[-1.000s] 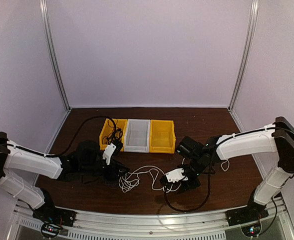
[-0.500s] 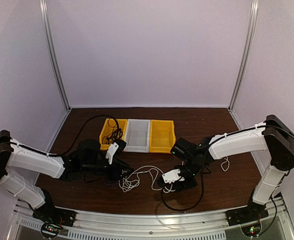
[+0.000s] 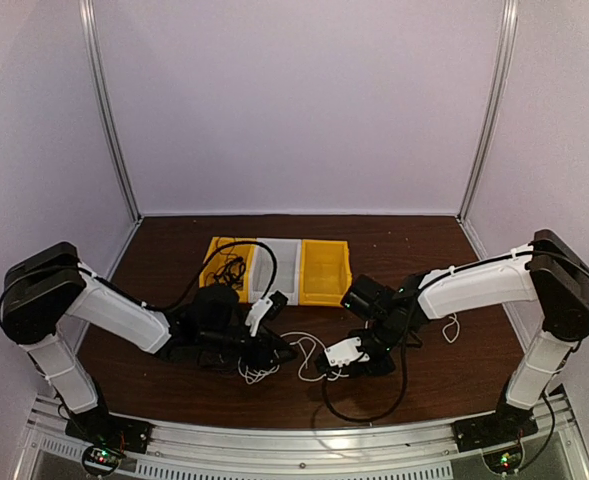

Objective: Untangle the cables

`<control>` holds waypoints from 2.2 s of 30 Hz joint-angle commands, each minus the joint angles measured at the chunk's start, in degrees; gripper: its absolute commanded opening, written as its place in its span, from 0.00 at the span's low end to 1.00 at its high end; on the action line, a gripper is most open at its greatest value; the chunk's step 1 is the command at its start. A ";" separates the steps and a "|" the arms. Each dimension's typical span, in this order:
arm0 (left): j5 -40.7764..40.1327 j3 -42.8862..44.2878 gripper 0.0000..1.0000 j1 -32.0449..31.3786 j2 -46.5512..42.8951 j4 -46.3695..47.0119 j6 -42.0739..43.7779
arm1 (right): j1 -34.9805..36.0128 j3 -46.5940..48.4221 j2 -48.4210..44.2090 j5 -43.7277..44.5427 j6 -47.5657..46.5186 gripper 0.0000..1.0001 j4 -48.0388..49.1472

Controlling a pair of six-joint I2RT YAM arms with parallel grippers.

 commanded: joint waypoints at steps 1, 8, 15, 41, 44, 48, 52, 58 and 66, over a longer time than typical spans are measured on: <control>3.21 2.98 0.47 -1.44 3.99 4.58 -1.65 | 0.36 1.25 -3.19 -0.20 1.32 0.00 0.05; 3.32 8.88 0.46 -2.91 12.37 2.26 -3.77 | 0.31 4.04 -6.15 -3.36 2.62 0.00 -1.91; 0.57 10.32 0.00 -3.01 14.43 0.48 -3.69 | -0.97 8.32 -9.59 -4.01 3.21 0.00 -5.34; -8.26 -1.78 0.07 -3.02 4.44 -3.33 -4.14 | -27.50 50.61 -16.66 -14.02 18.61 0.00 -0.59; -8.07 -3.02 0.33 -3.02 1.78 -2.55 -4.19 | -27.53 59.30 -13.85 -11.79 19.23 0.00 0.52; -9.19 -4.80 0.47 -3.03 -2.18 -1.73 -4.47 | -27.95 68.82 -10.15 -10.82 21.06 0.00 2.54; -10.15 -4.63 0.52 -2.99 -4.75 -3.77 -4.02 | -27.97 77.27 -5.39 -13.15 24.08 0.00 4.82; -11.28 -3.28 0.56 -3.09 -5.94 -6.76 -3.52 | -27.67 87.06 1.68 -14.89 27.09 0.00 7.99; -11.92 -1.96 0.57 -3.03 -6.49 -7.88 -4.17 | -27.19 86.73 9.41 -14.31 27.47 0.00 10.23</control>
